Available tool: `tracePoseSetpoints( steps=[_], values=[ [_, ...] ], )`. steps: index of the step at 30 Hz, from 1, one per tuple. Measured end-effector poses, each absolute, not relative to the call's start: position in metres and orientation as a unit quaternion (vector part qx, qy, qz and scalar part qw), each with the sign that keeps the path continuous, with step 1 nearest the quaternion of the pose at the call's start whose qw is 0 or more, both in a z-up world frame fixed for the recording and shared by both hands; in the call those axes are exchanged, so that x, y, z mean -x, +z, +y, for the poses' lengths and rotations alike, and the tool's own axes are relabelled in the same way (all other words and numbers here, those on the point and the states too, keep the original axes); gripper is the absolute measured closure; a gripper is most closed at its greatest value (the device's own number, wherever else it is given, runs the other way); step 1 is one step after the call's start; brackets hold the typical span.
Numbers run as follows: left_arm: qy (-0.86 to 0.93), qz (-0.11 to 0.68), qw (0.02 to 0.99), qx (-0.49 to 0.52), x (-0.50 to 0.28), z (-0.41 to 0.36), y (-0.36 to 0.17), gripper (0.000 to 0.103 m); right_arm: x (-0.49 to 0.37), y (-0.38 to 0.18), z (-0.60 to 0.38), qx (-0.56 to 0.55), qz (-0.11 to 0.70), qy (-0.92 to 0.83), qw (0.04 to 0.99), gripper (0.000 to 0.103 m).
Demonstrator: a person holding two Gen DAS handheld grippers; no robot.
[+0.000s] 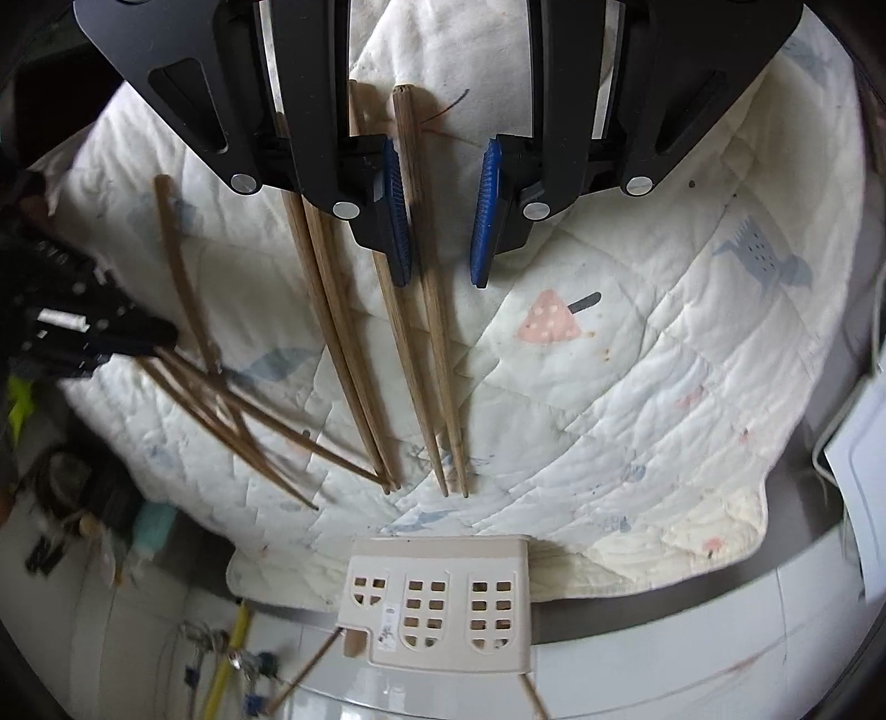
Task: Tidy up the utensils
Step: 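Close the right gripper on a chopstick while the left gripper positions around a chopstick pair, then close the left gripper on a chopstick and lift it while the right gripper lifts its chopstick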
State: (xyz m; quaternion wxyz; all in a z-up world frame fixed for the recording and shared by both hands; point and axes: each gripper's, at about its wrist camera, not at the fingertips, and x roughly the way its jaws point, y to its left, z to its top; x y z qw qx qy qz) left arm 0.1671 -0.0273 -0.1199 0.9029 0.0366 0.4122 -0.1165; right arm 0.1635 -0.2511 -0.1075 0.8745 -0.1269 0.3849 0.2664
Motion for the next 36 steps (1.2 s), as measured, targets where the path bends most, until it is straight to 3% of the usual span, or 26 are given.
tracePoseSetpoints(
  steps=[7, 10, 13, 22, 29, 36],
  values=[
    [-0.098, 0.413, 0.905, -0.034, -0.172, -0.031, -0.119, 0.083, -0.162, -0.107, -0.25, 0.123, 0.382, 0.257, 0.879, 0.096],
    [-0.102, 0.411, 0.906, -0.009, -0.171, -0.025, -0.119, 0.094, -0.158, -0.1, -0.252, 0.115, 0.375, 0.258, 0.883, 0.097],
    [-0.112, 0.404, 0.908, 0.007, -0.169, -0.019, -0.116, 0.096, -0.152, -0.089, -0.254, 0.108, 0.363, 0.257, 0.889, 0.097],
    [-0.122, 0.406, 0.905, 0.023, -0.166, -0.019, -0.122, 0.093, -0.139, -0.043, -0.258, 0.081, 0.312, 0.251, 0.913, 0.097],
    [-0.115, 0.402, 0.907, 0.047, -0.169, -0.014, -0.122, 0.096, -0.141, -0.018, -0.256, 0.061, 0.284, 0.247, 0.924, 0.097],
    [-0.131, 0.365, 0.919, 0.074, -0.171, -0.004, -0.096, 0.097, -0.147, 0.006, -0.257, 0.046, 0.261, 0.242, 0.933, 0.097]
  ],
)
